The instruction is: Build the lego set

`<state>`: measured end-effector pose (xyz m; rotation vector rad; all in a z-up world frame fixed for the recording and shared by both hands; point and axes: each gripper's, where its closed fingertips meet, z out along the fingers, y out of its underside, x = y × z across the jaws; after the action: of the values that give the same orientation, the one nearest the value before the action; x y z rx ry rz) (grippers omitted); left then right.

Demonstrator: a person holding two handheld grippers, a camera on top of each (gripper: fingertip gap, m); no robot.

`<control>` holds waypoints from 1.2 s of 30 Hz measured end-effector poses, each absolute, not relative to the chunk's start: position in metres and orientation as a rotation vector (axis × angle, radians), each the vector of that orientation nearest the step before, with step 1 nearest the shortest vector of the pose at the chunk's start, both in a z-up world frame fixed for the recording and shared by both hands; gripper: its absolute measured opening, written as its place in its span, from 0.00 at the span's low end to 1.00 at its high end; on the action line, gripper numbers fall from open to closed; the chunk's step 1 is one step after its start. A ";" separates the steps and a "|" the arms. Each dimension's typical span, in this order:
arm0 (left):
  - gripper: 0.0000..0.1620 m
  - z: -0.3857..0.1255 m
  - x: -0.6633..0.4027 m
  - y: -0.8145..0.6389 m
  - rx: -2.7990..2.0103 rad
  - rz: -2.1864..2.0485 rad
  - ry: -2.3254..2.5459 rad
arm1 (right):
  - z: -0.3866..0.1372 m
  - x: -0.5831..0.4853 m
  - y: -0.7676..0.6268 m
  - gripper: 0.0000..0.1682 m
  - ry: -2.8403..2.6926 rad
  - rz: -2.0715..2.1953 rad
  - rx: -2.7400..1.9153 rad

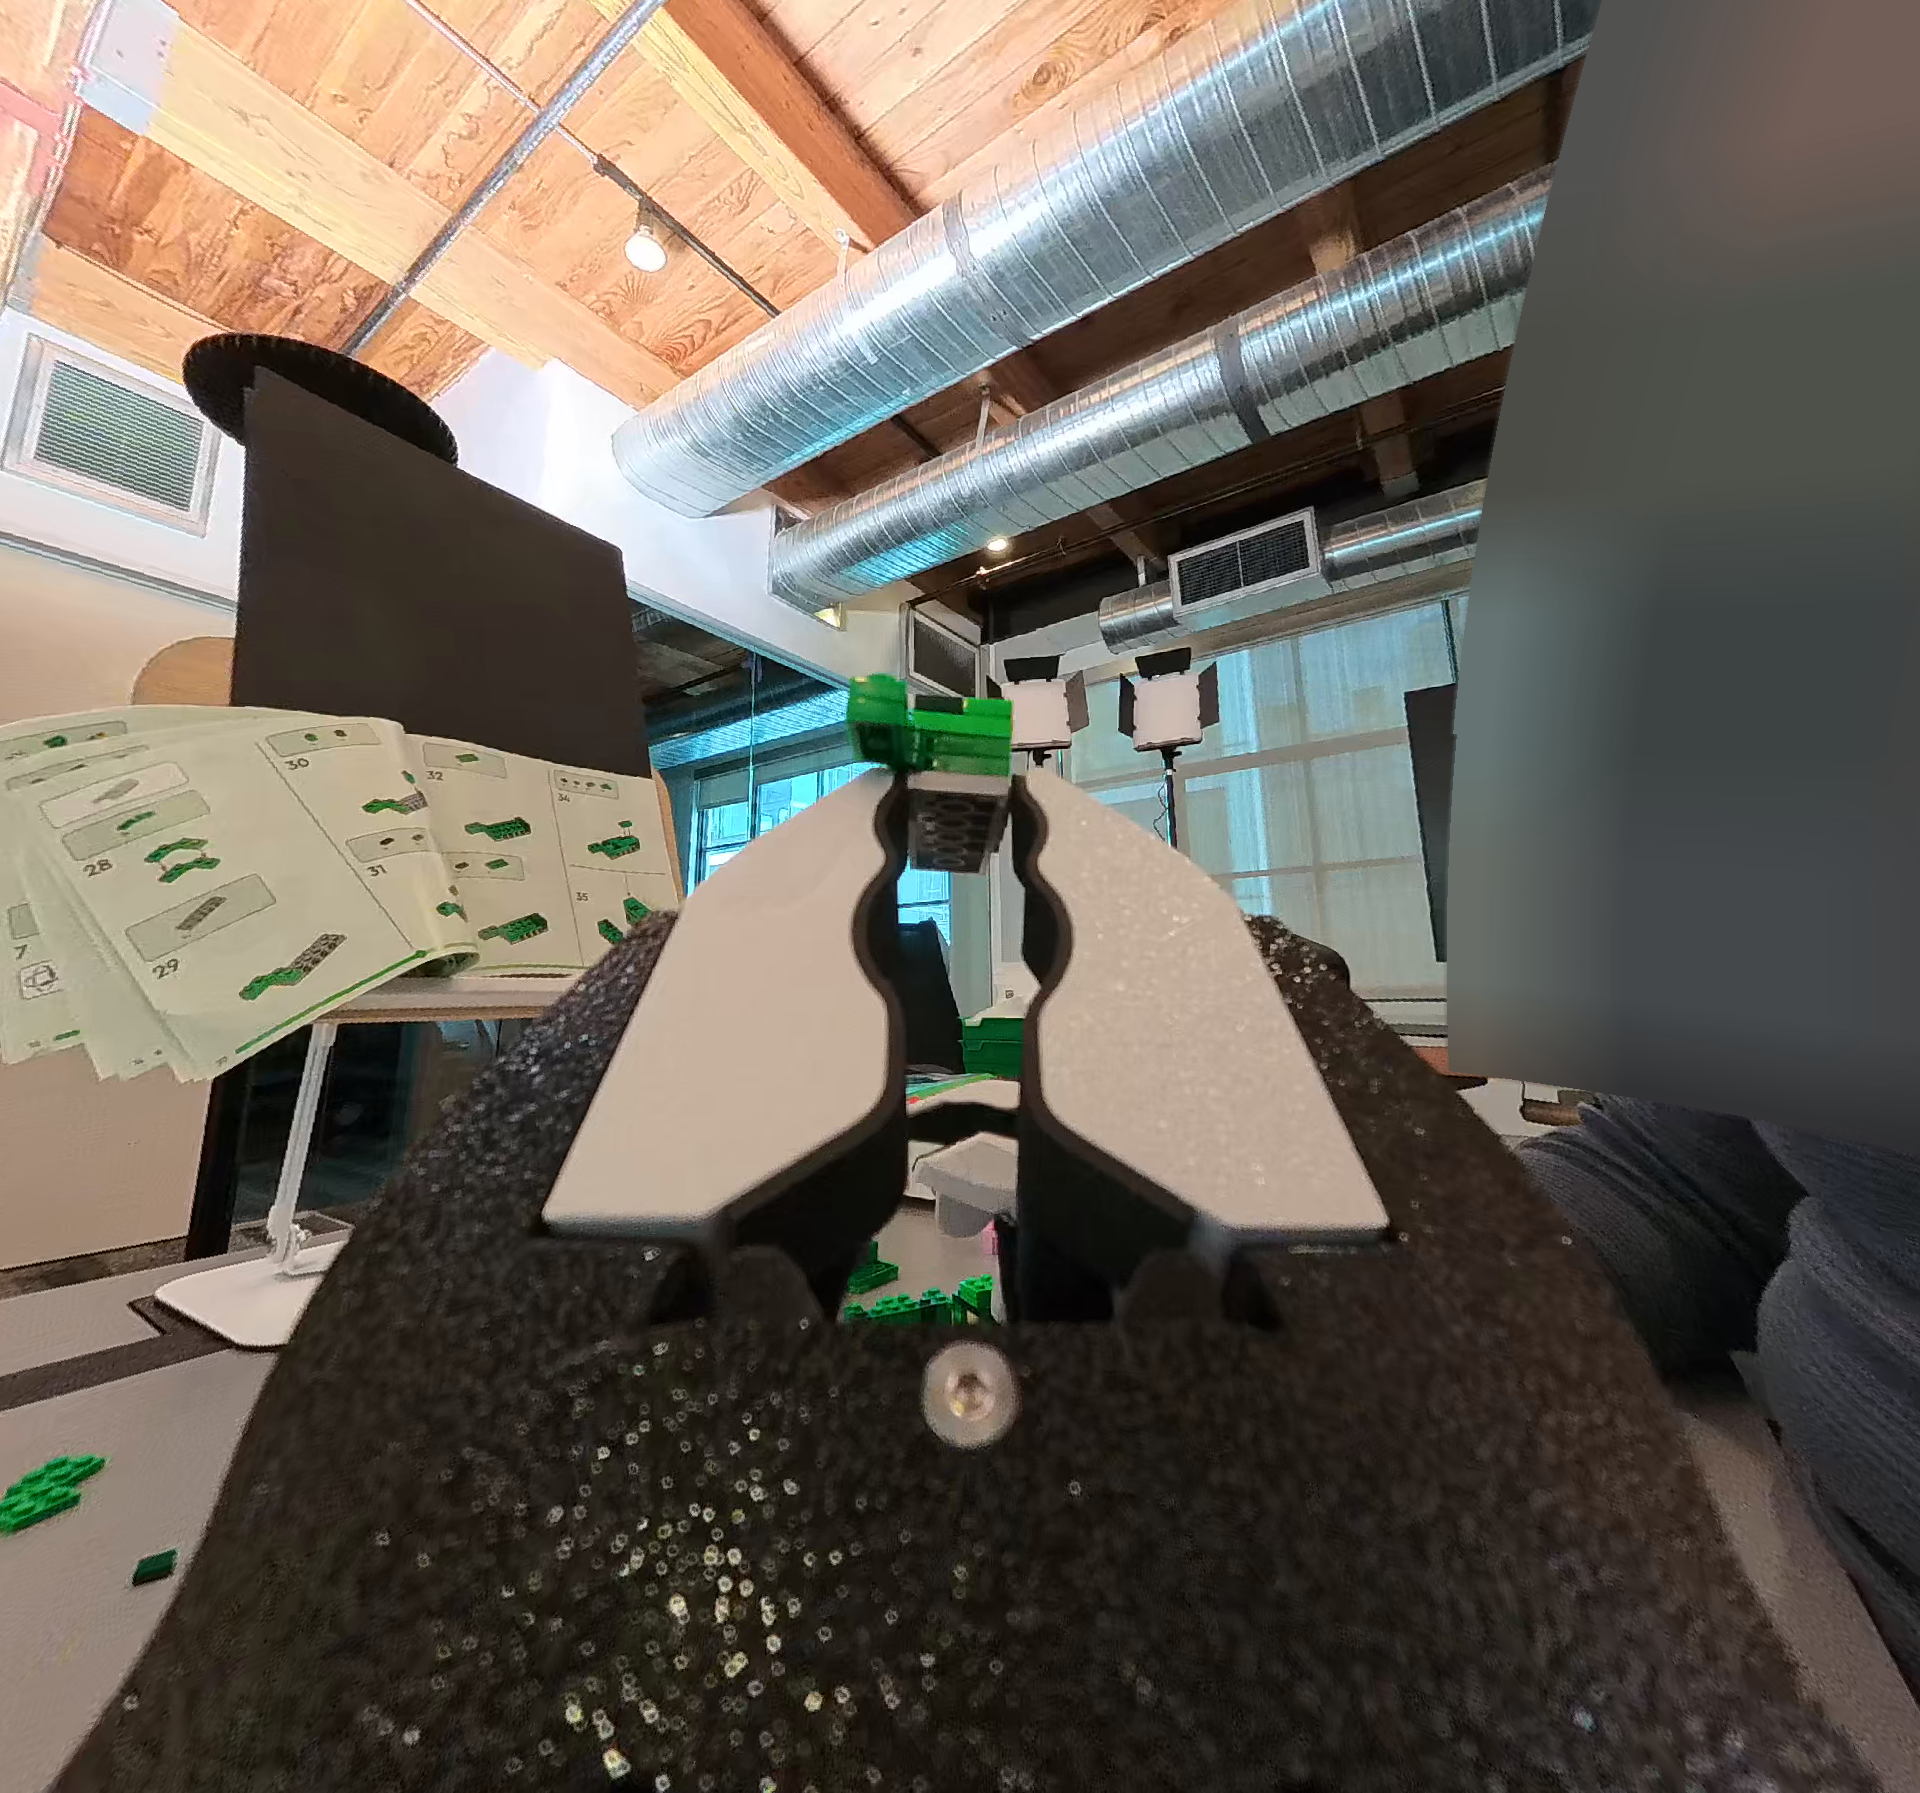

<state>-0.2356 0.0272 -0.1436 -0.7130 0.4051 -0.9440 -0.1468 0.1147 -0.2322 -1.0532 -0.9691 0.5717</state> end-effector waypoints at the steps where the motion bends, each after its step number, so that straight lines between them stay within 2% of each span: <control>1: 0.11 -0.144 -0.236 0.027 -0.713 -0.942 0.403 | -0.233 -0.147 0.115 0.13 -0.975 0.568 -1.054; 27: 0.11 -0.149 -0.223 0.028 -0.760 -1.064 0.449 | -0.239 -0.157 0.102 0.08 -1.086 0.500 -0.984; 32: 0.11 -0.151 -0.220 0.030 -0.778 -1.134 0.449 | -0.230 -0.158 0.083 0.09 -1.094 0.619 -0.898; 36: 0.11 -0.152 -0.214 0.025 -0.774 -1.167 0.501 | -0.227 -0.157 0.084 0.15 -1.076 0.613 -0.889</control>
<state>-0.2139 0.0249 -0.1519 -0.7743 0.5015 -1.1672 -0.1568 0.0836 -0.2269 -0.8892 -1.0760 0.6128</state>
